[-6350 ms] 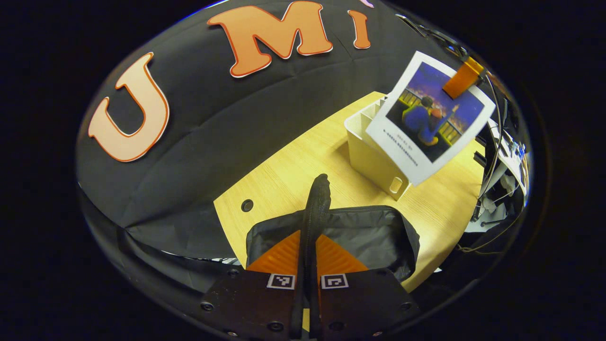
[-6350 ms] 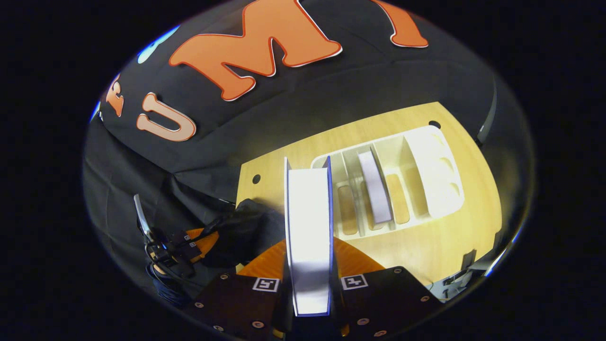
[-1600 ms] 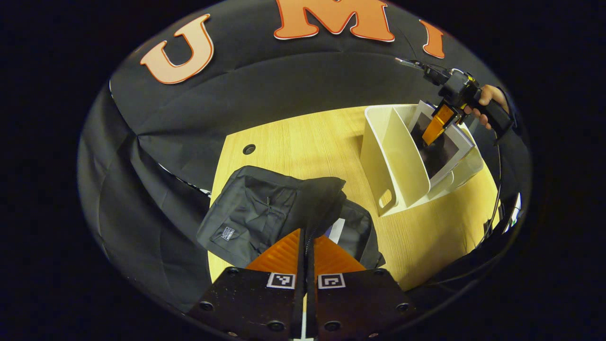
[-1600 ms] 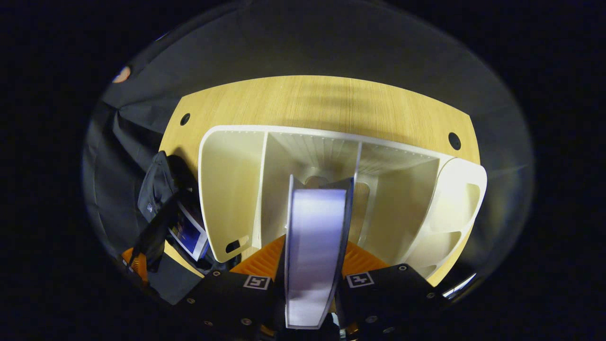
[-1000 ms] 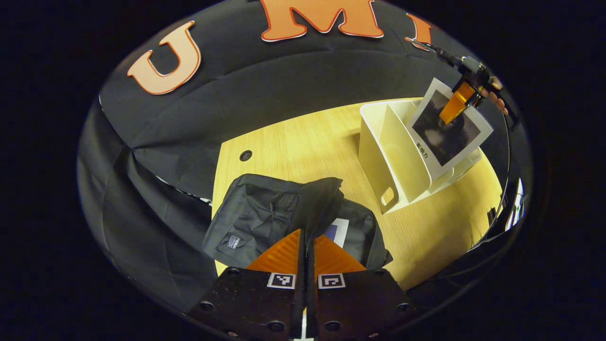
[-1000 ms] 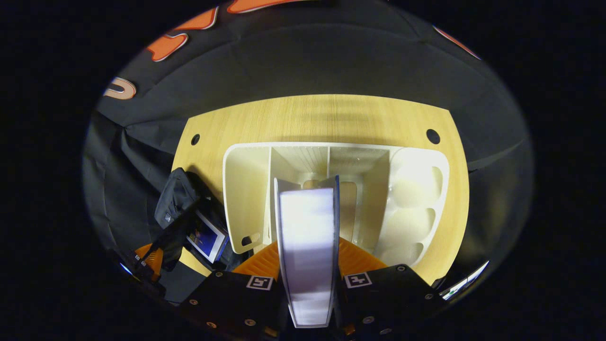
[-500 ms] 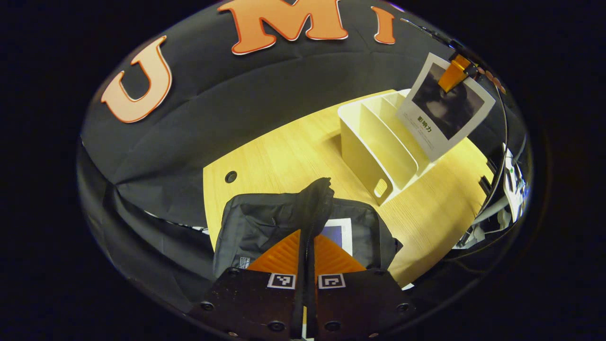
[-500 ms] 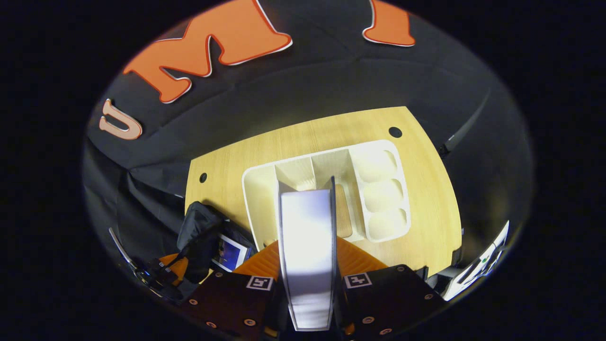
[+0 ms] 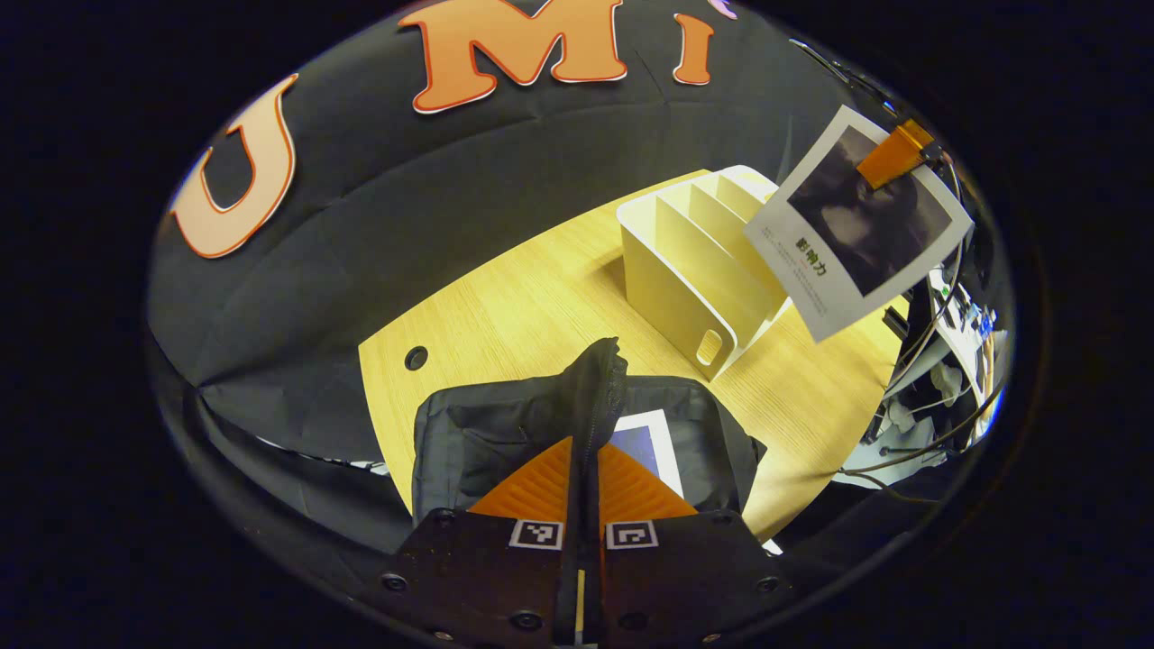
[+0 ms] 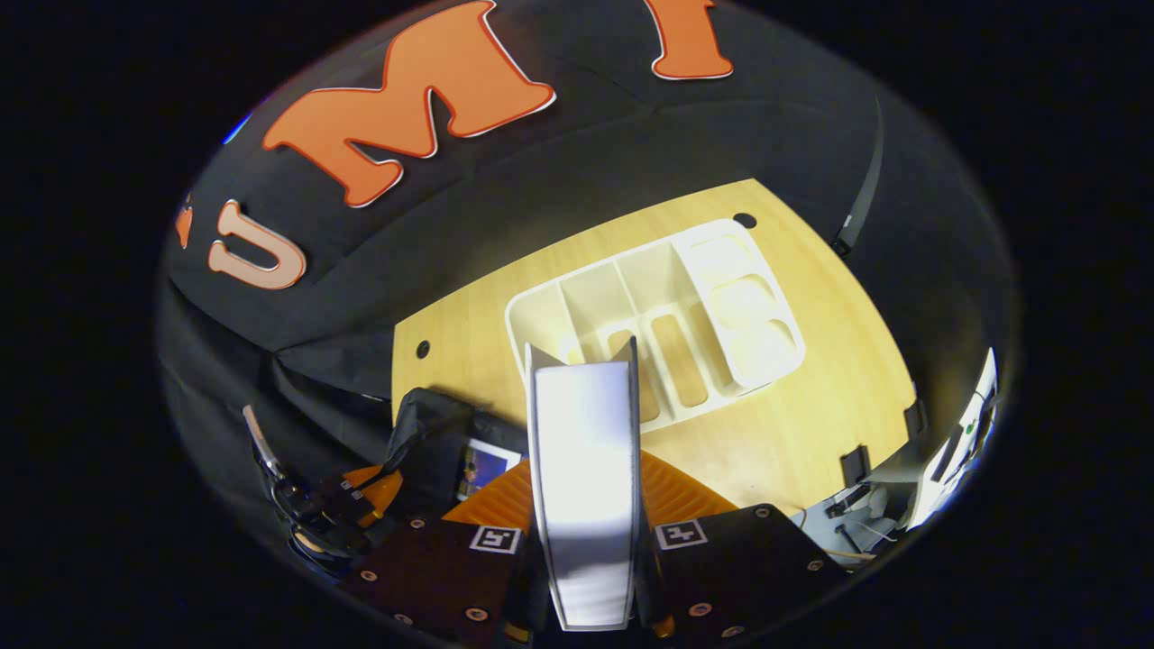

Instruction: Open the schoolbag, grab two books from the bookshelf and put them into the schoolbag.

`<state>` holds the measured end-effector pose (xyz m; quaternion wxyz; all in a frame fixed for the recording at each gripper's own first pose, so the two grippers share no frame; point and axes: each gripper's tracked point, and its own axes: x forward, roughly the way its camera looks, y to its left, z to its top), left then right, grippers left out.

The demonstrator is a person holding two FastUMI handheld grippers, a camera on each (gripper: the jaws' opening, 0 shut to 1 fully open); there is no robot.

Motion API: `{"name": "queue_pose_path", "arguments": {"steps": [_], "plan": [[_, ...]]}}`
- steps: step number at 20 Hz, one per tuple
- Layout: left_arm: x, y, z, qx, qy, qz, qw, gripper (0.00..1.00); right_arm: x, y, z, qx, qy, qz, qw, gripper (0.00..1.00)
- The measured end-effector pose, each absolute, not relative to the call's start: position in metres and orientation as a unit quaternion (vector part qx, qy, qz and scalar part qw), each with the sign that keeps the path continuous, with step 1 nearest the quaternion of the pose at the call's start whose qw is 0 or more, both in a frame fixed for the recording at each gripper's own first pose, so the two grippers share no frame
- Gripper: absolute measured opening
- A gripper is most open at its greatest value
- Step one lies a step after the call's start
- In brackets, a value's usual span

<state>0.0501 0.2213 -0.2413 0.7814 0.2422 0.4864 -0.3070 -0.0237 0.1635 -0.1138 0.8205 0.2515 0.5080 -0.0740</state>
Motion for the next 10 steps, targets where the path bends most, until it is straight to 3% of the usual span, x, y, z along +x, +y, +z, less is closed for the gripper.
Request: {"name": "queue_pose_path", "arguments": {"steps": [10], "plan": [[0.056, 0.223, -0.224, 0.25, 0.463, -0.339, 0.78, 0.04, -0.045, 0.262, -0.164, 0.373, 0.465, -0.013, 0.803, 0.39]]}}
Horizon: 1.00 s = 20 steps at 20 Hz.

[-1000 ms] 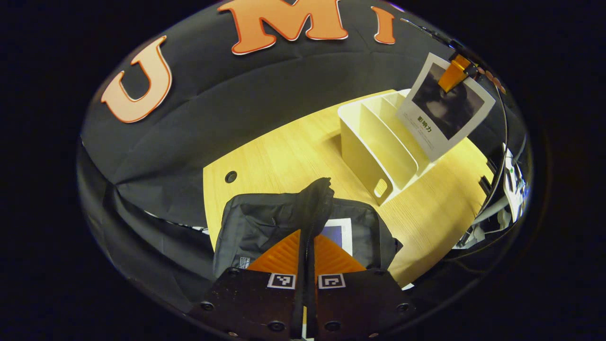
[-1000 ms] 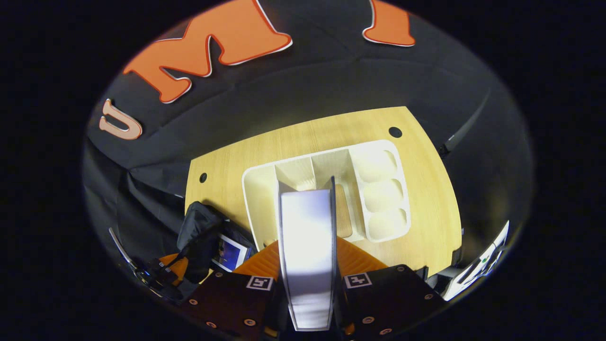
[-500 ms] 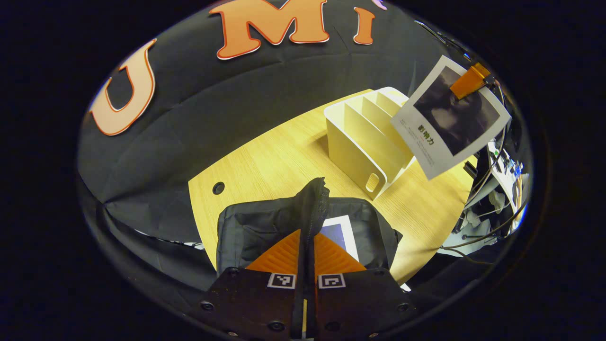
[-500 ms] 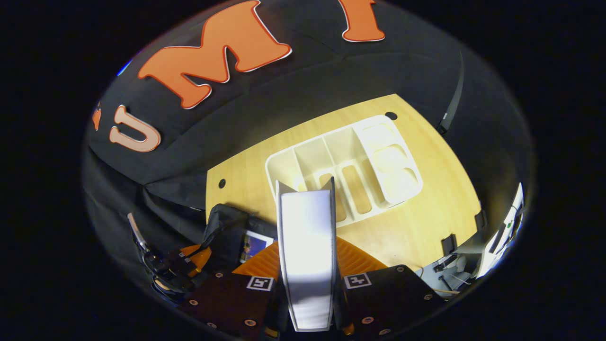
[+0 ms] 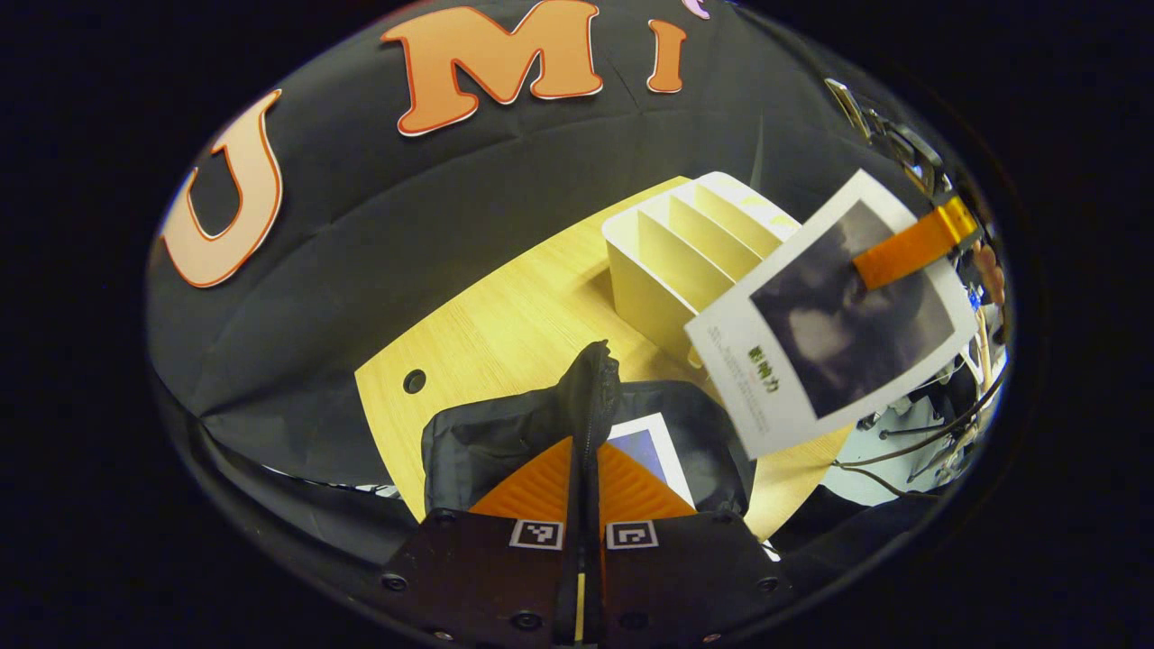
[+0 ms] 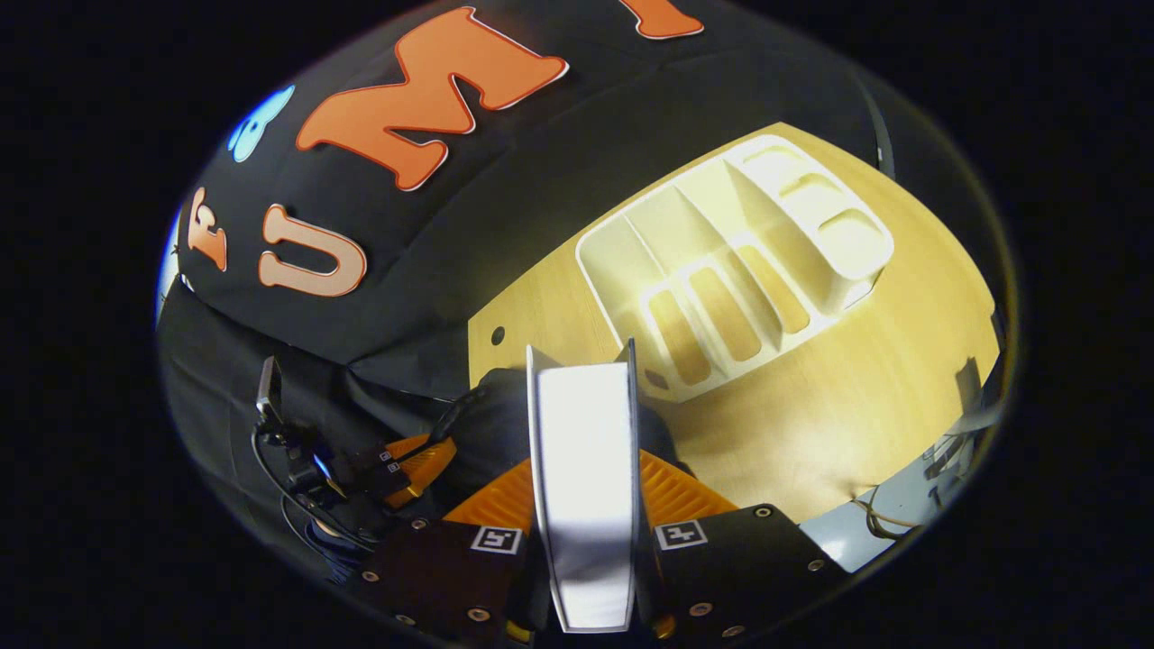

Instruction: Open the schoolbag, grab two books from the bookshelf and put them into the schoolbag.

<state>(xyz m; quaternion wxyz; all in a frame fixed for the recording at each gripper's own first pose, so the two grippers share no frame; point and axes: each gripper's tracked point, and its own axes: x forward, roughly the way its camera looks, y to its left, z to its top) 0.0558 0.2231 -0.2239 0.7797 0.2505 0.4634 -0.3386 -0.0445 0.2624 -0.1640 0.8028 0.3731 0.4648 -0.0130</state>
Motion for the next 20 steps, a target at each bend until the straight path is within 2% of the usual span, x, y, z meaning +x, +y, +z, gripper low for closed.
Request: {"name": "queue_pose_path", "arguments": {"steps": [7, 15, 20], "plan": [[0.053, 0.218, -0.209, 0.241, 0.443, -0.347, 0.791, 0.04, -0.013, 0.331, -0.218, 0.442, 0.441, 0.033, 0.78, 0.39], [0.054, 0.21, -0.201, 0.221, 0.436, -0.346, 0.801, 0.03, 0.022, 0.396, -0.265, 0.466, 0.444, 0.057, 0.764, 0.39], [0.048, 0.195, -0.195, 0.207, 0.431, -0.365, 0.799, 0.03, 0.035, 0.425, -0.278, 0.518, 0.429, 0.061, 0.737, 0.39]]}}
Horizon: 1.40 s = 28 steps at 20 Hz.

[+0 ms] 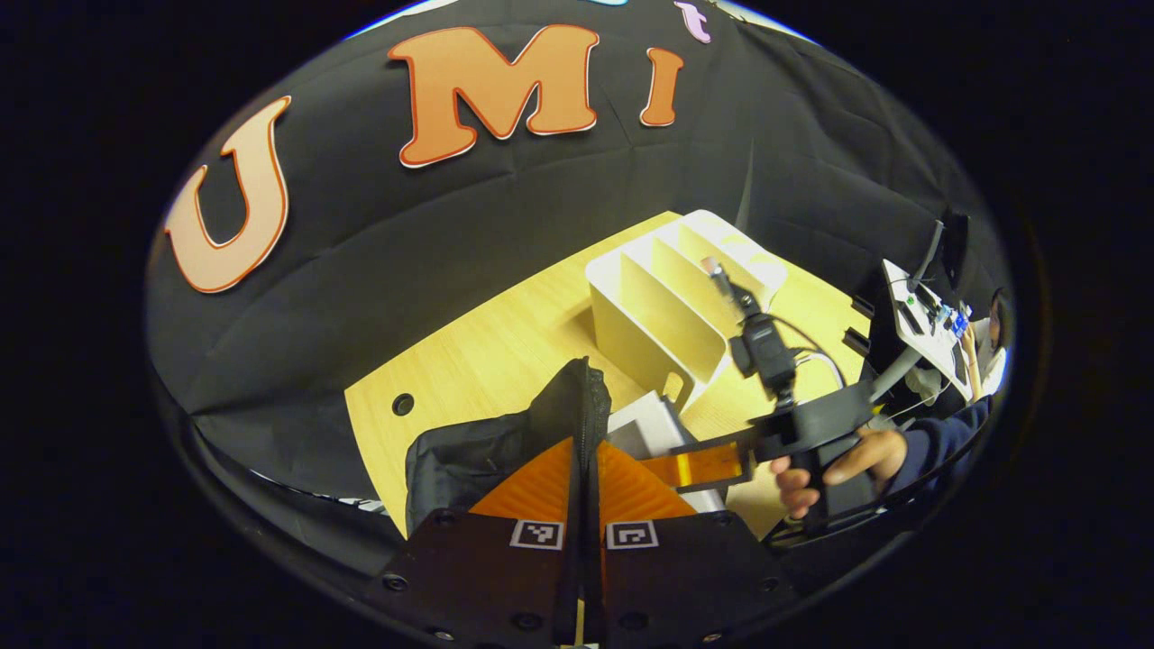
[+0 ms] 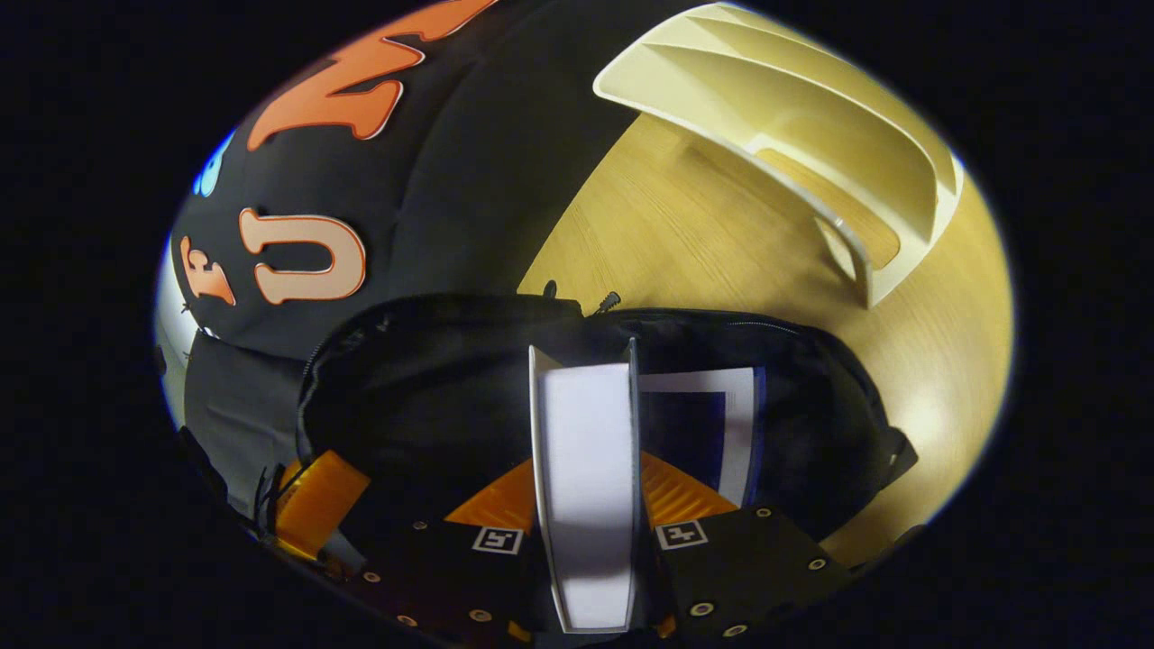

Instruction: Open the schoolbag, grab two books from the bookshelf and put them into the schoolbag.

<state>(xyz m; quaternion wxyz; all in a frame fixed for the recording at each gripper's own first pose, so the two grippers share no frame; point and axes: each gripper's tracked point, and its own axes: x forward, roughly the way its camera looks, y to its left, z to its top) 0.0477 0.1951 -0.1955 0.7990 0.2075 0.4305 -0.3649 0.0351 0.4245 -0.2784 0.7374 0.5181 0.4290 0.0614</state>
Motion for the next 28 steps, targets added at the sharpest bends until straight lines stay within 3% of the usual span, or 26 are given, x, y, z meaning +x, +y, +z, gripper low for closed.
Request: {"name": "queue_pose_path", "arguments": {"steps": [9, 10, 11, 14, 18, 23, 27, 28], "plan": [[0.045, 0.186, -0.203, 0.192, 0.434, -0.379, 0.794, 0.03, 0.045, 0.45, -0.31, 0.507, 0.424, 0.054, 0.748, 0.41], [0.043, 0.186, -0.204, 0.186, 0.437, -0.38, 0.794, 0.04, 0.041, 0.452, -0.316, 0.493, 0.443, 0.049, 0.748, 0.44], [0.044, 0.189, -0.205, 0.182, 0.439, -0.379, 0.794, 0.04, 0.036, 0.453, -0.322, 0.476, 0.459, 0.044, 0.749, 0.58], [0.047, 0.194, -0.211, 0.172, 0.443, -0.367, 0.8, 0.04, 0.011, 0.43, -0.324, 0.42, 0.499, 0.045, 0.757, 0.7], [0.034, 0.191, -0.226, 0.166, 0.462, -0.345, 0.8, 0.04, -0.003, 0.387, -0.304, 0.378, 0.506, 0.05, 0.774, 0.95], [0.014, 0.171, -0.239, 0.17, 0.479, -0.309, 0.804, 0.05, 0.007, 0.304, -0.266, 0.361, 0.445, 0.03, 0.819, 0.96], [0.004, 0.151, -0.247, 0.16, 0.493, -0.29, 0.805, 0.18, 0.014, 0.234, -0.227, 0.288, 0.393, 0.011, 0.873, 0.97], [0.0, 0.141, -0.247, 0.151, 0.494, -0.292, 0.805, 0.3, 0.014, 0.222, -0.216, 0.279, 0.383, 0.009, 0.881, 0.97]]}}
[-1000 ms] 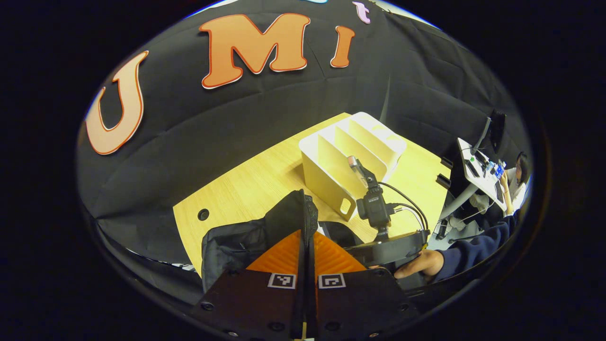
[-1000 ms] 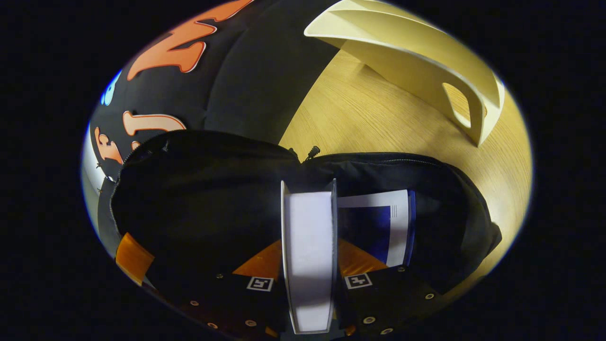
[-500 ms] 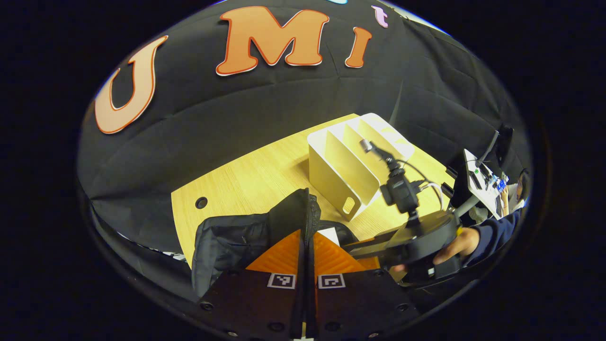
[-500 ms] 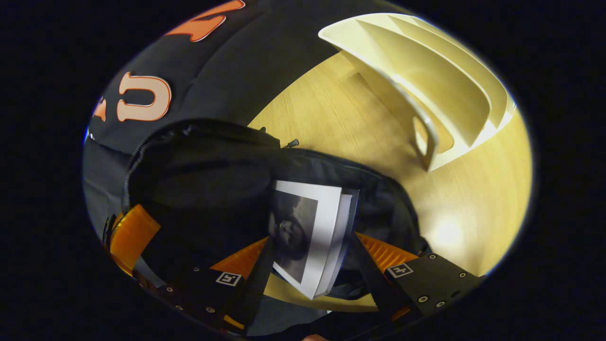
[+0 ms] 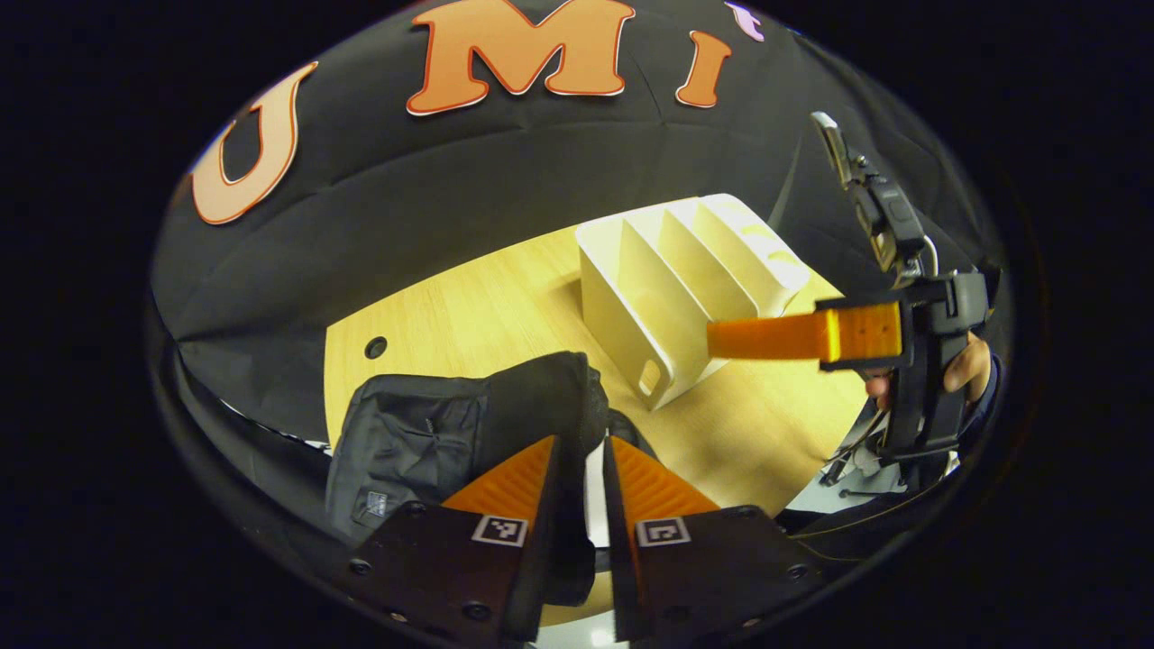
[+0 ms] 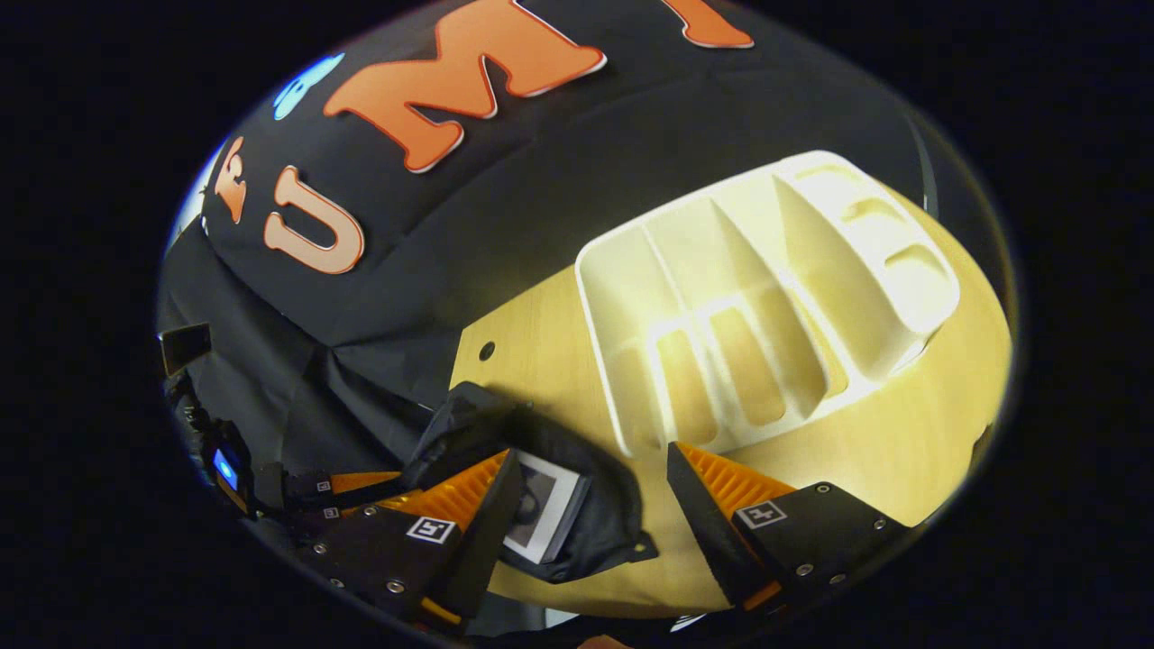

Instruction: Open the schoolbag, grab two books from the bookshelf and put them into the schoolbag.

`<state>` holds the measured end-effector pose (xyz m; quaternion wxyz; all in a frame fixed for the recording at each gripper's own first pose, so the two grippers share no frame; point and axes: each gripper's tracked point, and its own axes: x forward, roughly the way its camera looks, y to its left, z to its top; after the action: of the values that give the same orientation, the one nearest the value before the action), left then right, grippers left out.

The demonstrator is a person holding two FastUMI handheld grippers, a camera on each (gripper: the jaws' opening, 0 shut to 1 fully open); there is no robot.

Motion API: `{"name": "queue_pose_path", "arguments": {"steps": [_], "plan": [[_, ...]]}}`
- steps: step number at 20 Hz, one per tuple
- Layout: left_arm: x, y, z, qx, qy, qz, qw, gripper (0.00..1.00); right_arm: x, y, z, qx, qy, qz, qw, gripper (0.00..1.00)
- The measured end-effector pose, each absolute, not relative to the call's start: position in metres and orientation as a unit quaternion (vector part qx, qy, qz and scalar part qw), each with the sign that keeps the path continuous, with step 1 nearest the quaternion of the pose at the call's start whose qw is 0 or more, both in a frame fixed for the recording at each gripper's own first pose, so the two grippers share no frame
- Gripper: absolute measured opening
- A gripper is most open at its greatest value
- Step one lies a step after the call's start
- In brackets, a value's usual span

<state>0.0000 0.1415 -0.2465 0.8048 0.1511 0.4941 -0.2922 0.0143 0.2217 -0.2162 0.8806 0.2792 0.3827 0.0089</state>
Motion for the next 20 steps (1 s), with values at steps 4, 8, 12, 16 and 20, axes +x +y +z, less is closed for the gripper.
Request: {"name": "queue_pose_path", "arguments": {"steps": [4, 8, 12, 16, 20], "plan": [[0.001, 0.107, -0.239, 0.15, 0.472, -0.285, 0.82, 0.58, 0.014, 0.162, -0.182, 0.232, 0.342, -0.007, 0.91, 0.97], [0.021, 0.06, -0.206, 0.114, 0.409, -0.267, 0.865, 0.78, 0.019, 0.111, -0.14, 0.155, 0.283, -0.017, 0.946, 0.97], [0.035, 0.022, -0.16, 0.079, 0.306, -0.244, 0.917, 0.95, 0.014, 0.078, -0.089, 0.11, 0.214, -0.017, 0.97, 0.97], [0.05, 0.003, -0.13, 0.065, 0.203, -0.189, 0.958, 0.97, 0.008, 0.069, -0.053, 0.07, 0.162, 0.01, 0.984, 0.97], [0.058, 0.007, -0.102, 0.022, 0.128, -0.121, 0.984, 0.95, -0.004, 0.072, -0.034, 0.047, 0.128, 0.029, 0.99, 0.97]]}}
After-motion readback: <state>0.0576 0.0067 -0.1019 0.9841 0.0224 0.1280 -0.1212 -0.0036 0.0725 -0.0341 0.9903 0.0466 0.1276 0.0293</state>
